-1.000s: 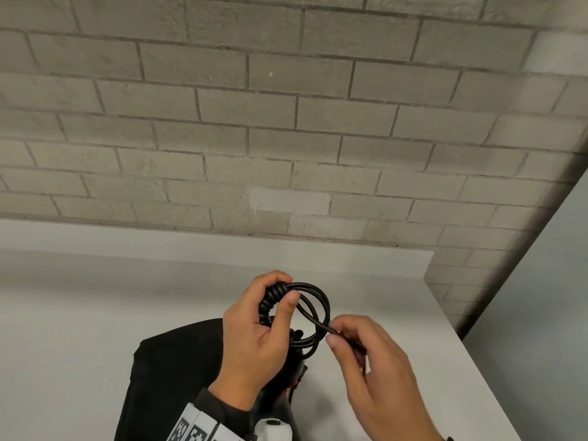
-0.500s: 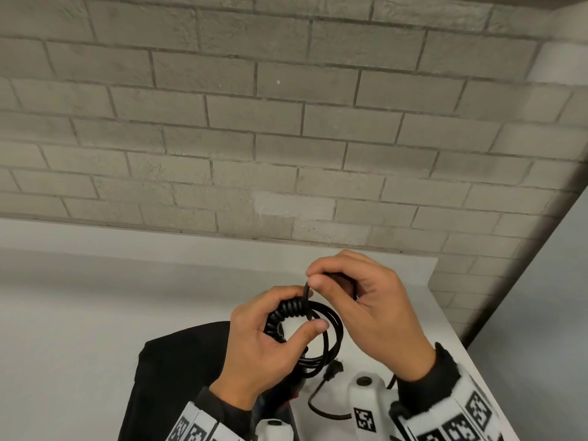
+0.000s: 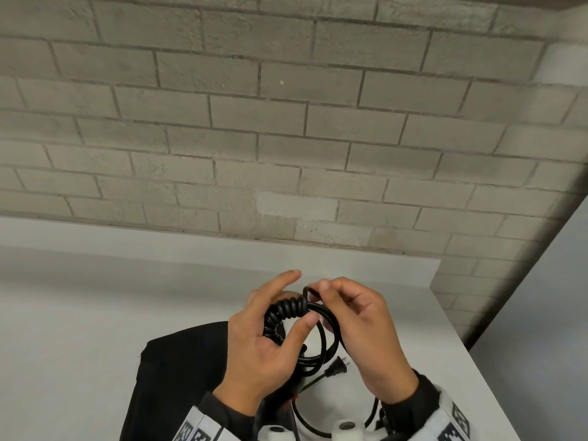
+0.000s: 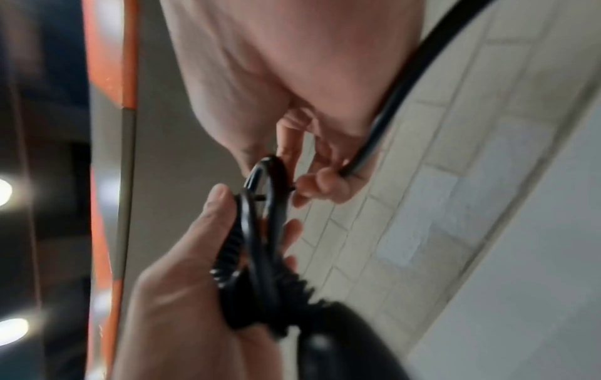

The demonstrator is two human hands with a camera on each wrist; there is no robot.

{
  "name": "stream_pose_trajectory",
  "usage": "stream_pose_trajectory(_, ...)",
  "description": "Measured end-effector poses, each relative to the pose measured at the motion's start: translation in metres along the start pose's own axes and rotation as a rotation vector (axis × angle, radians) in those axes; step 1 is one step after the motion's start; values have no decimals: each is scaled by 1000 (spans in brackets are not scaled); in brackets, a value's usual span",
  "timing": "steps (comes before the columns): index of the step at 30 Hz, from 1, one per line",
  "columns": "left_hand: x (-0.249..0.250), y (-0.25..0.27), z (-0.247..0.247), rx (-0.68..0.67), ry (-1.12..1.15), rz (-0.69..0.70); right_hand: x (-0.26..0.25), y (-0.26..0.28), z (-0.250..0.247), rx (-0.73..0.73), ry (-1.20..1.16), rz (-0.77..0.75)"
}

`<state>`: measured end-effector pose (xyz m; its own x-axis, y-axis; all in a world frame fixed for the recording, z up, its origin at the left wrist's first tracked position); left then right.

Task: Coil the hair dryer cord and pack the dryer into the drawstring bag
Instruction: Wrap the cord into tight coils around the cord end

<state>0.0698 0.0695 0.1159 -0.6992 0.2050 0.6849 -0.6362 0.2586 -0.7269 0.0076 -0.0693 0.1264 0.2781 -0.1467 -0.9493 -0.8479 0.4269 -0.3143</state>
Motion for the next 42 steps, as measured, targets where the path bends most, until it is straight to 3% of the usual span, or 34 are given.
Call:
stream_pose_trajectory(2, -3, 1, -3, 32, -22, -19, 0, 10, -3, -74, 48, -46)
stream_pose_trajectory(5, -8, 1, -3, 20, -21, -52, 14, 22, -3, -179, 109, 5)
stream_pose_trajectory(14, -7, -3, 11, -212, 51, -153, 1, 24, -7, -176, 279, -65)
stream_pose_trajectory(21, -6, -7, 12, -286, 161, -312, -3, 21, -3, -168, 457, -150)
stream_pose_trajectory(29, 1, -10, 13, -208, 170, -379, -8, 29, 2, -90, 603, -287)
stream_pose_trajectory(42, -3, -6, 10, -65, 177, -401, 4, 42, 4, 69, 405, -195)
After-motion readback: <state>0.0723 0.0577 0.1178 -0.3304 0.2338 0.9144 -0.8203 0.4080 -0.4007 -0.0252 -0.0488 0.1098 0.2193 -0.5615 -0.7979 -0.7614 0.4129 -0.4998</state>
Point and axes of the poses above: each hand's wrist, its own y-axis away from the middle knuckle, its own z-axis out of the palm, x = y × z, the point moved 7 cm from there along -y, towards the middle knuckle
